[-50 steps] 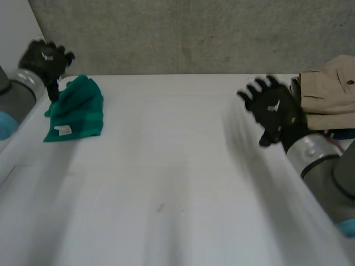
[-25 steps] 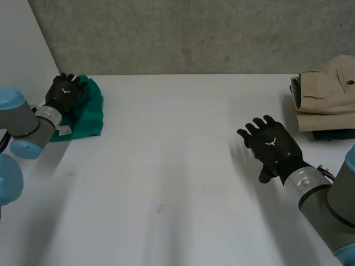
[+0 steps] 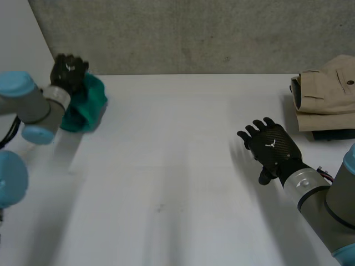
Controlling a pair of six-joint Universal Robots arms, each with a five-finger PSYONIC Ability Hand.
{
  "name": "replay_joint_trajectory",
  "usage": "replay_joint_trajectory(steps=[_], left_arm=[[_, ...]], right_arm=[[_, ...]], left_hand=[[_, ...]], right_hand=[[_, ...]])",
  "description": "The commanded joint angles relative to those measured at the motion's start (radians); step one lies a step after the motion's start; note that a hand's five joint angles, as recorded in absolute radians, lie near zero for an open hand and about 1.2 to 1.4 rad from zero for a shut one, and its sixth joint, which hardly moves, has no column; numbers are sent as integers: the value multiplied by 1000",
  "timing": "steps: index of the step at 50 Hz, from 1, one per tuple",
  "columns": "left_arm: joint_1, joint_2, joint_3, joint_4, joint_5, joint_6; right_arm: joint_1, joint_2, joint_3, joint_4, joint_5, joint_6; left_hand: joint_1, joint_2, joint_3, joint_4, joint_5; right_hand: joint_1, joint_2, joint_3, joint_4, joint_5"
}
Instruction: Fold the laundry.
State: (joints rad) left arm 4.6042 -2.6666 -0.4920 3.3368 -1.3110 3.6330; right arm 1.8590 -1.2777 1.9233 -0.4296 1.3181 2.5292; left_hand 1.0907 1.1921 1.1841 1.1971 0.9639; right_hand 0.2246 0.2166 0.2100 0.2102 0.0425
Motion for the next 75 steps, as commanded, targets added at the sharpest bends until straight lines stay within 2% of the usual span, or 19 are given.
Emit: replay_joint_trajectory(steps=[1,7,11,18,21,22,23,25,31,37,40,44,49,53,60,62,64,68,75], left_arm=[[-80,410,-359,85,-2,-272],[-235,663,-566,105,5,-401],[-353,732,-666,73,24,-407],[-476,688,-809,-32,19,-402],[-563,613,-826,-92,13,-393],[-588,597,-827,-102,18,-393],[-625,576,-836,-114,18,-392],[-649,568,-841,-111,18,-389],[-576,637,-838,-65,-7,-389],[-365,691,-827,18,-36,-370],[-317,679,-813,39,-33,-329],[-260,555,-745,50,-18,-203],[-203,369,-598,-20,99,33],[-199,240,-495,-75,180,145],[-214,91,-343,-155,179,164],[-220,79,-326,-180,173,164],[-231,70,-312,-200,148,165],[-249,51,-275,-197,92,168],[-268,39,-171,-157,-81,165]], right_arm=[[-1,0,0,0,1,0],[-9,-15,-3,0,9,6],[-37,-58,-4,9,20,31],[-64,-121,-15,11,52,152],[-89,-140,-20,14,55,181],[-95,-143,-20,15,55,183],[-101,-144,-20,20,55,183],[-109,-146,-24,44,55,183],[-98,-147,-46,138,58,189],[-72,-161,-92,321,61,217],[24,-170,-127,423,59,285],[144,-163,-144,502,64,339],[249,-114,-141,479,122,355],[351,-13,-152,391,205,346],[425,87,-164,244,299,321],[433,121,-167,198,302,307],[433,146,-173,160,303,292],[431,166,-208,138,306,258],[402,71,-260,169,306,238]], left_hand=[[306,204,212,199,258],[306,204,212,199,258],[306,204,212,199,258],[306,204,212,199,258],[306,204,212,199,258],[111,10,18,5,64],[-603,-704,-696,-709,-651],[-916,-1018,-1010,-1023,-964],[-916,-1018,-1010,-1023,-964],[-877,-979,-971,-984,-925],[-854,-955,-947,-960,-901],[-845,-946,-938,-951,-893],[-845,-946,-938,-951,-893],[-848,-949,-941,-954,-896],[-775,-876,-868,-881,-822],[-669,-771,-763,-776,-717],[-294,-396,-388,-401,-342],[295,194,202,189,248],[306,204,212,199,258]], right_hand=[[-50,-42,-35,-36,-43],[-50,-42,-35,-36,-43],[-50,-42,-35,-36,-43],[-50,-42,-35,-36,-43],[-50,-42,-35,-36,-43],[-50,-42,-35,-36,-43],[-50,-42,-35,-36,-43],[-50,-42,-35,-36,-43],[-50,-42,-35,-36,-43],[-50,-42,-35,-36,-43],[-50,-42,-35,-36,-43],[-50,-42,-35,-36,-43],[-50,-42,-35,-36,-43],[-50,-42,-35,-36,-43],[-43,-35,-28,-29,-35],[91,99,106,106,99],[347,355,361,361,354],[1157,1165,1171,1171,1164],[1172,1180,1186,1186,1179]])
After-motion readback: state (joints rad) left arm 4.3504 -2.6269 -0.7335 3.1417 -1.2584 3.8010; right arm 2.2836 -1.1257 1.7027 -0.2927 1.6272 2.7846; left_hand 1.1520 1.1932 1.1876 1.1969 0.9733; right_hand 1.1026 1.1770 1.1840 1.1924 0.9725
